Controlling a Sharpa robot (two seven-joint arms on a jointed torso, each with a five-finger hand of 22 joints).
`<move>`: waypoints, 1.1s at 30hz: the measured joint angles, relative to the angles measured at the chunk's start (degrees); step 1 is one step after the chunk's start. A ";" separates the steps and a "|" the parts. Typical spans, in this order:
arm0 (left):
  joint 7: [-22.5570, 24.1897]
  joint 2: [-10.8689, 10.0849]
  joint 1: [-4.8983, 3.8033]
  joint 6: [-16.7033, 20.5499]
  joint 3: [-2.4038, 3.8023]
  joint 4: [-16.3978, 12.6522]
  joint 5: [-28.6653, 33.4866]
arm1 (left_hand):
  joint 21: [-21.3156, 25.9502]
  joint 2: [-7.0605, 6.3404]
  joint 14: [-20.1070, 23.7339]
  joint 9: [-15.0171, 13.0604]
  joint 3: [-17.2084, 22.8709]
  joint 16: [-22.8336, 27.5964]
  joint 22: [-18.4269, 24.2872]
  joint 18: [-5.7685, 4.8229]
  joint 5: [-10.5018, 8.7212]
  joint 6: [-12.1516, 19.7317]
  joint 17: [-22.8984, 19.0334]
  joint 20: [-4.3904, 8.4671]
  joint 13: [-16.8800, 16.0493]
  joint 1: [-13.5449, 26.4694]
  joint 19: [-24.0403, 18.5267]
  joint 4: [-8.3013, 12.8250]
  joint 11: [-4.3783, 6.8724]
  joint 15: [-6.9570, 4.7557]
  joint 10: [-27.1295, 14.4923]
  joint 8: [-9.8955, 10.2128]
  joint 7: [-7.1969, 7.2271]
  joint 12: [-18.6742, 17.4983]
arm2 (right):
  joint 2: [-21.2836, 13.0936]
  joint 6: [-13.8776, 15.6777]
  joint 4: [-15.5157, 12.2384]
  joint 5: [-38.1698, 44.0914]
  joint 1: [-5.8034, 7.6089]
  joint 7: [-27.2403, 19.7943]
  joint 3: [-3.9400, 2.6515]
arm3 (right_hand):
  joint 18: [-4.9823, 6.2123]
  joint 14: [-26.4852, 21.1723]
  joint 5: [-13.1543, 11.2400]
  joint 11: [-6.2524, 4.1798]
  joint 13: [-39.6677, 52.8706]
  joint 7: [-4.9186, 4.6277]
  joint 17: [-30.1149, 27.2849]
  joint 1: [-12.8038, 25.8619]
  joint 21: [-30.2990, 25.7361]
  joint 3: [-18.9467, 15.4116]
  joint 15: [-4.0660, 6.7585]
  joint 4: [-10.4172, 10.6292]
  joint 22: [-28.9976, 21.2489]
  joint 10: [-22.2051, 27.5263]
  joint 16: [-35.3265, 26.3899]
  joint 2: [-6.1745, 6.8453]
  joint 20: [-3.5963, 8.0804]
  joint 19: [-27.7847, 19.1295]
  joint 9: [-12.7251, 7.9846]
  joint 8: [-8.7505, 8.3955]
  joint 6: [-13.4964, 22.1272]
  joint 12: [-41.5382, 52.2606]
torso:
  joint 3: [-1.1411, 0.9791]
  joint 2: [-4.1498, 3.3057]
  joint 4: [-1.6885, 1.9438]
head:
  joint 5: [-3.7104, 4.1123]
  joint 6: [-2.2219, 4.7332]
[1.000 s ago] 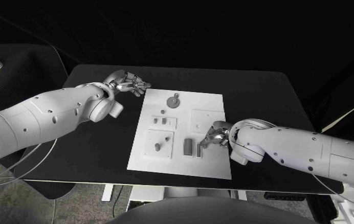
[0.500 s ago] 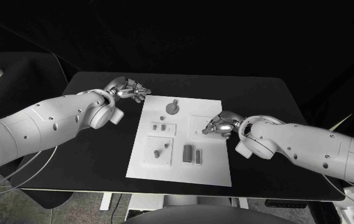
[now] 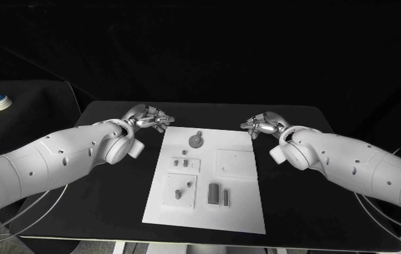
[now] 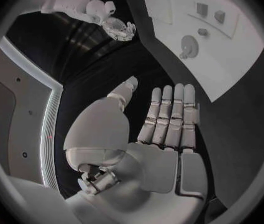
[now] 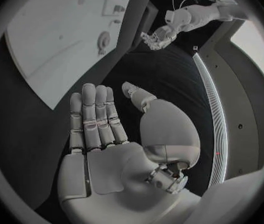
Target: Assemble the parts on the task board
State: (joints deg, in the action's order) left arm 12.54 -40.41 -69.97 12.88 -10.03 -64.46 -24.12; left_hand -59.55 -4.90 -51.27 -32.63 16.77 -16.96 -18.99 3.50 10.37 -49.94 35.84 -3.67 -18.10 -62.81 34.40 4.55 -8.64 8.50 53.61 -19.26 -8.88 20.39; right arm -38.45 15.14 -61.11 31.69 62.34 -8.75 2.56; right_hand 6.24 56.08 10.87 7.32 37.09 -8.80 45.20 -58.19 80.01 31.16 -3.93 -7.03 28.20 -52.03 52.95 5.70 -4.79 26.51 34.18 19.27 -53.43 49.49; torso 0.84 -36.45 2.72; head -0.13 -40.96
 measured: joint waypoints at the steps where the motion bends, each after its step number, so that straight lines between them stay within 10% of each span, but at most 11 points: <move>1: 0.06 0.21 0.00 0.00 0.01 0.06 0.18 | 0.05 0.00 0.30 0.02 0.00 0.10 0.00 0.00 0.00 0.00 -0.10 -0.12 0.00 0.00 -0.16 0.00 0.00 0.07 0.00 0.00 0.00 -0.03 | 0.79 -0.20 1.68 -0.92 0.00 -0.83 -0.26 | -1.12 -1.58 0.00 0.37 -2.61 0.02 -2.00 0.67 -1.55 0.09 -0.97 0.12 -1.07 0.37 -3.94 -0.20 -0.32 -2.16 0.01 0.00 0.59 -2.85 | -0.10 0.11 -0.01 | -0.07 0.38; 12: 0.98 4.71 0.01 -1.15 0.19 3.46 2.29 | 2.22 0.21 4.38 0.75 -2.81 0.77 0.30 -0.54 0.00 4.11 -2.17 -0.66 0.51 4.20 -4.81 -2.01 0.11 0.38 -3.43 1.13 0.41 -2.66 | 8.51 -4.30 15.26 -7.32 -3.41 -7.72 -4.11 | -4.63 -6.17 0.00 0.97 -13.66 0.20 -9.59 7.53 -7.13 -5.43 -3.36 1.29 -5.38 3.00 -20.66 -1.83 -1.24 -10.96 -0.61 -0.66 5.81 -15.20 | -1.22 2.14 -0.34 | -0.86 4.22; 19: 1.50 6.51 -0.02 -1.42 0.54 7.26 4.50 | 5.01 0.22 11.41 1.45 -8.30 0.77 0.34 -3.07 0.00 12.30 -5.32 -1.48 0.96 7.78 -12.77 -3.34 0.66 0.46 -11.92 1.51 1.38 -4.03 | 8.88 -7.22 14.73 -8.91 -3.60 -9.29 -4.61 | -5.46 -8.83 0.00 0.95 -16.55 0.30 -11.65 9.63 -8.62 -8.72 -3.53 1.28 -6.56 4.24 -25.16 -2.23 -1.45 -12.81 -0.88 -0.66 8.07 -19.04 | -1.71 3.17 -0.83 | -1.24 5.36; 33: 3.16 6.47 0.50 -1.61 0.56 7.44 6.48 | 6.18 0.26 14.71 1.89 -9.73 0.93 0.31 -3.06 -0.03 15.27 -6.85 -2.05 1.16 8.93 -15.86 -3.85 1.19 0.31 -16.02 1.64 1.92 -4.25 | 7.48 -9.22 13.41 -10.00 -4.04 -10.17 -4.66 | -5.45 -10.57 -0.08 1.00 -17.74 0.40 -12.84 11.06 -9.34 -9.89 -3.60 1.74 -7.19 5.23 -27.16 -3.11 -1.39 -13.82 -1.39 -0.92 9.22 -20.77 | -2.04 3.53 -1.10 | -1.21 5.48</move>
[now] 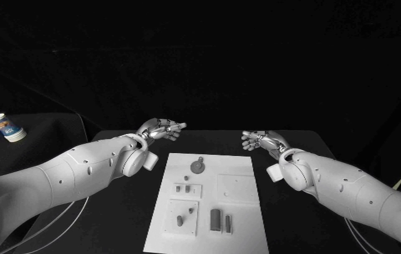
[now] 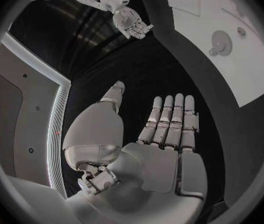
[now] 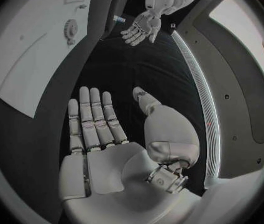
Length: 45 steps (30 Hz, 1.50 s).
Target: Assemble the parts on the task board
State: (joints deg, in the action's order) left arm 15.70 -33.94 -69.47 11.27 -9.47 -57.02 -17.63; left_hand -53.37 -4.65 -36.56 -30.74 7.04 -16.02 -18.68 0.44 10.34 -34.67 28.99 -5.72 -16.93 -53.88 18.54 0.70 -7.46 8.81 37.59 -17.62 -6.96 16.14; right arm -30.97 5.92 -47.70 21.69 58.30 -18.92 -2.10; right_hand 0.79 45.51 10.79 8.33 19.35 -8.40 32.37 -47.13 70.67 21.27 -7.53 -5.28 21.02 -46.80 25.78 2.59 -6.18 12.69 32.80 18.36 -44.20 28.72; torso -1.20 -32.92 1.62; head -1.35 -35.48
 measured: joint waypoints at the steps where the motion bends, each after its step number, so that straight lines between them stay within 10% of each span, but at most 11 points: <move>1: -0.01 -0.01 0.07 0.00 -0.04 0.01 0.00 | 4.25 0.38 3.04 2.47 -0.68 1.30 1.45 -0.01 -0.73 2.88 -2.34 0.41 1.37 4.30 -1.70 -0.07 0.56 -0.63 -3.11 1.31 0.53 -1.32 | 0.00 0.01 0.01 0.00 0.00 0.01 0.00 | 0.01 -4.14 -0.97 -0.70 -1.70 0.61 -2.85 4.06 -1.93 -1.94 0.56 0.47 -1.85 4.23 -2.26 -0.03 0.46 -1.26 -2.88 -1.63 3.97 -2.54 | 0.00 0.01 0.00 | 0.01 -0.04; 6: -0.11 -0.61 0.38 0.40 0.48 -1.07 0.06 | 31.54 2.82 21.67 18.13 -4.24 9.47 11.02 0.00 -6.06 20.56 -17.12 3.34 9.99 31.94 -11.09 -0.44 4.43 -5.13 -22.28 10.36 4.11 -9.57 | -0.34 0.51 -1.25 -0.19 -0.01 0.14 0.12 | 0.01 -26.95 -6.41 -4.90 -11.43 4.90 -19.09 28.08 -14.92 -12.62 4.43 3.12 -12.40 27.74 -15.26 -1.52 3.59 -7.59 -19.36 -10.88 26.21 -16.99 | 0.18 0.31 -0.24 | 0.31 0.28; 13: 0.94 -2.89 2.50 4.02 2.80 -8.72 1.90 | 46.62 4.09 31.96 26.85 -6.04 13.99 16.32 0.01 -9.02 30.28 -25.32 5.12 14.80 47.05 -16.09 -0.69 6.50 -7.66 -32.84 15.37 6.08 -14.10 | -2.99 3.98 -8.56 -2.01 0.43 -0.35 0.44 | 0.02 -39.81 -9.47 -7.31 -16.93 7.34 -28.31 41.31 -50.79 -18.61 6.54 4.59 -18.38 40.94 -22.56 -2.32 5.55 -10.99 -28.67 -16.07 38.69 -25.13 | 0.96 1.41 -1.26 | 1.22 1.02; 21: 5.31 -7.70 6.73 15.23 6.92 -23.19 7.85 | 52.90 4.63 36.19 30.44 -6.82 15.81 18.49 0.02 -10.15 34.33 -28.71 5.67 16.75 53.45 -18.27 -0.68 7.41 -8.78 -37.24 17.41 6.92 -15.94 | -7.79 14.36 -23.83 -7.82 1.04 -2.77 1.24 | 0.04 -43.76 -10.13 -8.13 -18.69 8.14 -31.27 45.23 -65.34 -20.40 7.41 5.14 -20.31 45.16 -24.80 -2.52 5.88 -11.88 -31.70 -17.58 42.61 -27.62 | 1.18 1.69 -1.57 | 1.34 1.10; 28: 9.35 -10.18 8.84 24.77 8.99 -30.94 13.08 | 53.18 4.67 36.35 30.67 -6.82 15.83 18.63 0.02 -10.15 34.38 -28.94 5.73 16.87 53.46 -18.33 -0.68 7.45 -8.81 -37.29 17.44 6.97 -15.94 | -11.56 25.10 -35.64 -13.98 1.56 -5.74 1.81 | 0.03 -45.22 -10.39 -8.33 -19.23 8.39 -32.19 46.81 -70.36 -21.02 7.53 5.28 -20.84 46.59 -25.58 -2.60 6.27 -12.29 -32.66 -18.16 43.96 -28.52 | 1.19 1.73 -1.61 | 1.35 1.11; 35: 11.55 -10.75 9.30 29.80 9.39 -32.73 15.88 | 53.18 4.67 36.35 30.70 -6.82 15.82 18.63 0.02 -10.15 34.38 -28.94 5.73 16.88 53.46 -18.33 -0.68 7.45 -8.81 -37.29 17.44 6.97 -15.94 | -13.43 33.03 -41.45 -18.51 1.80 -8.00 2.08 | 0.03 -45.24 -10.39 -8.33 -19.30 8.40 -32.30 46.81 -70.47 -21.01 7.51 5.28 -20.96 46.58 -25.58 -2.60 6.27 -12.29 -32.74 -18.16 43.96 -28.52 | 1.20 1.74 -1.62 | 1.35 1.11; 45: 12.62 -10.76 9.30 31.75 9.40 -32.75 17.21 | 53.17 4.67 36.35 30.68 -6.82 15.82 18.63 0.02 -10.15 34.37 -28.94 5.73 16.87 53.46 -18.33 -0.68 7.45 -8.80 -37.28 17.44 6.97 -15.94 | -13.62 36.94 -42.13 -20.93 1.84 -9.40 2.11 | 0.04 -45.24 -10.39 -8.33 -19.30 8.39 -32.32 46.81 -70.47 -21.01 7.50 5.28 -20.97 46.58 -25.58 -2.60 6.27 -12.29 -32.74 -18.15 43.96 -28.52 | 1.20 1.74 -1.62 | 1.35 1.11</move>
State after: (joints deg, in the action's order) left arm 28.32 -44.70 -60.17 43.02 -0.07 -89.78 -0.43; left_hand -0.20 0.02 -0.21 -0.06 0.22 -0.20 -0.06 0.46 0.19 -0.30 0.06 0.01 -0.06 -0.42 0.21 0.02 0.00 0.00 0.30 -0.18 0.01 0.20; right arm -44.59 42.86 -89.83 0.76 60.14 -28.32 0.01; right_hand 0.83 0.27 0.40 0.00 0.05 -0.01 0.05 -0.32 0.20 0.26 -0.03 -0.01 0.05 -0.21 0.20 -0.01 0.09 0.40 0.05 0.20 -0.24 0.20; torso 0.00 -31.18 0.00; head 0.00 -34.37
